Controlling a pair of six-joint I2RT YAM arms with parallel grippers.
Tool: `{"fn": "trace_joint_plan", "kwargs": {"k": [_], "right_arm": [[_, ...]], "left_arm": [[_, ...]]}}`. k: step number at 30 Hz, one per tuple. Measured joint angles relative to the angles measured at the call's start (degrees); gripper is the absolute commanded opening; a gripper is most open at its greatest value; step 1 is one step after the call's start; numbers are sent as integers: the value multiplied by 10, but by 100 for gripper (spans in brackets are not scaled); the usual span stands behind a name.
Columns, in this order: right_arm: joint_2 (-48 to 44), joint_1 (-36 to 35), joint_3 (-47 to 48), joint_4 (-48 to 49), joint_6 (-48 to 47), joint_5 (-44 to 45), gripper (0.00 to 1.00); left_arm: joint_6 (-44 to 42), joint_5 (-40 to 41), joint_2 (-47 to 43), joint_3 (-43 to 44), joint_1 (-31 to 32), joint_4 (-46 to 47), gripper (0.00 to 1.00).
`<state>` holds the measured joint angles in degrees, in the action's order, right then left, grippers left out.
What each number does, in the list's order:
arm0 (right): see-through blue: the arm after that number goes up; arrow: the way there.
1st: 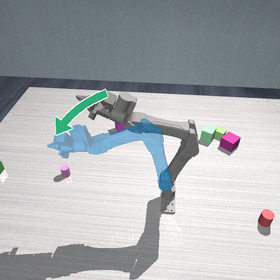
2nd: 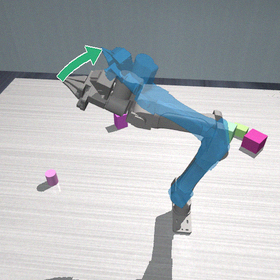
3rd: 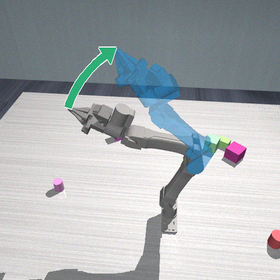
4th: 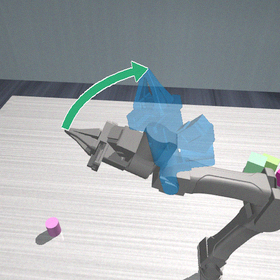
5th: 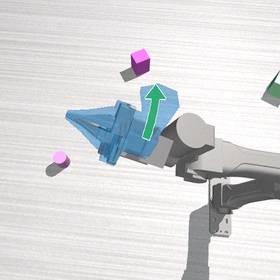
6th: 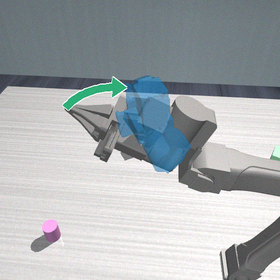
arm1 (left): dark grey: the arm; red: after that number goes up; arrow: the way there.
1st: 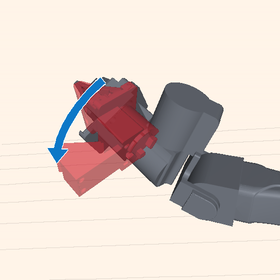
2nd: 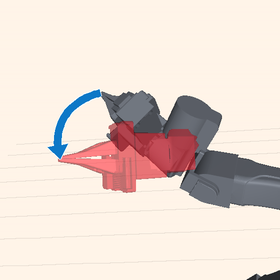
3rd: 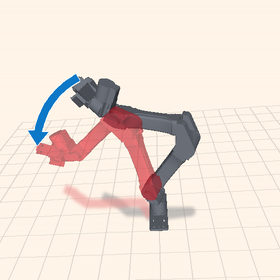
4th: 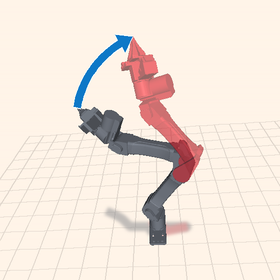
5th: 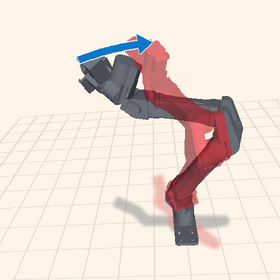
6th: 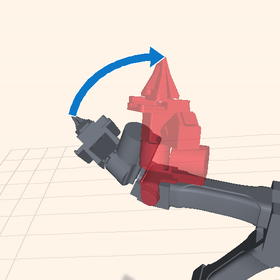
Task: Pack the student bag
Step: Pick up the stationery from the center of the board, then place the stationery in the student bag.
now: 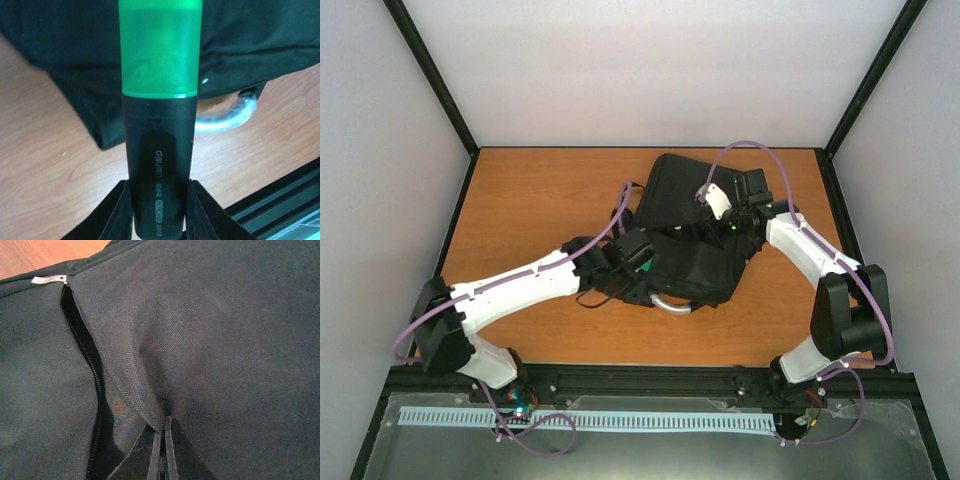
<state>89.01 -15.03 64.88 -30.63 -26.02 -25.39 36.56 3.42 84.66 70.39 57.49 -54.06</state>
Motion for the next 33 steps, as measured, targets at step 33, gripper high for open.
{"fn": "trace_joint_plan", "kwargs": {"k": [33], "right_arm": [[-33, 0, -5, 4, 2, 5, 3]], "left_arm": [[-64, -49, 369, 380, -88, 19, 45]]}}
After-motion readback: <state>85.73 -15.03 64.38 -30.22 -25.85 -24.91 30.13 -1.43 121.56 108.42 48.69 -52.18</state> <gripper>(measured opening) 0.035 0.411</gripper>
